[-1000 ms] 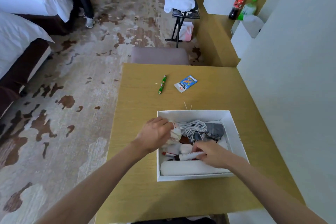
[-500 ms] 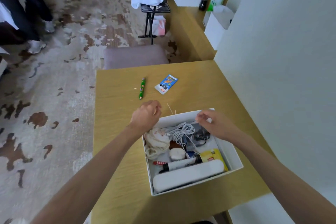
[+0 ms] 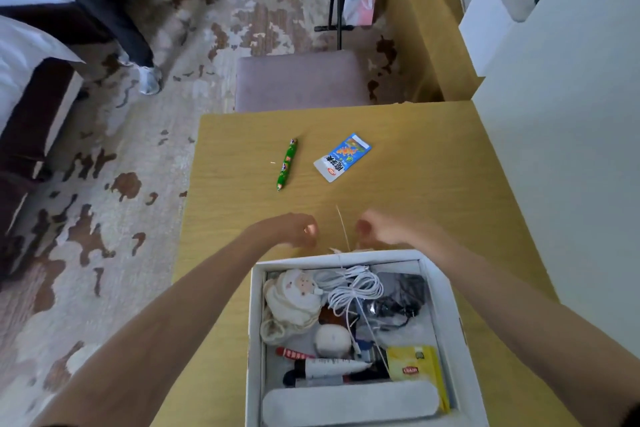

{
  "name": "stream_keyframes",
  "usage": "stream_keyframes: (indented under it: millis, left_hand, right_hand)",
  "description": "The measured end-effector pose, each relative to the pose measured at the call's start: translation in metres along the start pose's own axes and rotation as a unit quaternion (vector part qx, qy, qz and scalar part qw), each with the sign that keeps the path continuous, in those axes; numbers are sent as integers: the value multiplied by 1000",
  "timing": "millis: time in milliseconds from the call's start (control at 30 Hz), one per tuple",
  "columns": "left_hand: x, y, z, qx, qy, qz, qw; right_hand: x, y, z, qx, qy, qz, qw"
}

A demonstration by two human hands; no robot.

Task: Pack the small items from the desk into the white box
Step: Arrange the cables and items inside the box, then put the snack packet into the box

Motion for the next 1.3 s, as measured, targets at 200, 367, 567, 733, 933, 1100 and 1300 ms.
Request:
stream_keyframes:
  millis: [200,367,567,733,933,1100,1300]
  left_hand:
    - [1,32,0,5,5,5,1000]
    - [12,41,3,-13,-20,-104,994]
    - [41,62,10,26,-59,-301,951]
    - [72,112,1,49,83,-286,953]
    - [63,144,-1,143,95,-257,951]
    - [43,134,8,136,-58,-227,963]
    - [44,73,-8,38,-189,-322,927]
  right_hand:
    - [-14,38,16,-5,-218,77,973]
    - [-7,42,18,44,-220,72,972]
    - [33,24,-24,45,14,-22,999]
    - [43,-3,-66,28,207,-118,971]
    - [34,-30,-86,30,289,-173,941]
    - [30,-53,-91,35,344,-198,917]
    - [30,-91,-62,78,393,-201,894]
Point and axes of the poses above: each hand's wrist, its own y-axis towards the middle knuckle, its own x-axis out of the back of the hand, z = x × y, the point moved 4 cm from there along y, towards the middle knuckle, and after that the axes turned 14 degrees about -x, right-handed, at the moved point
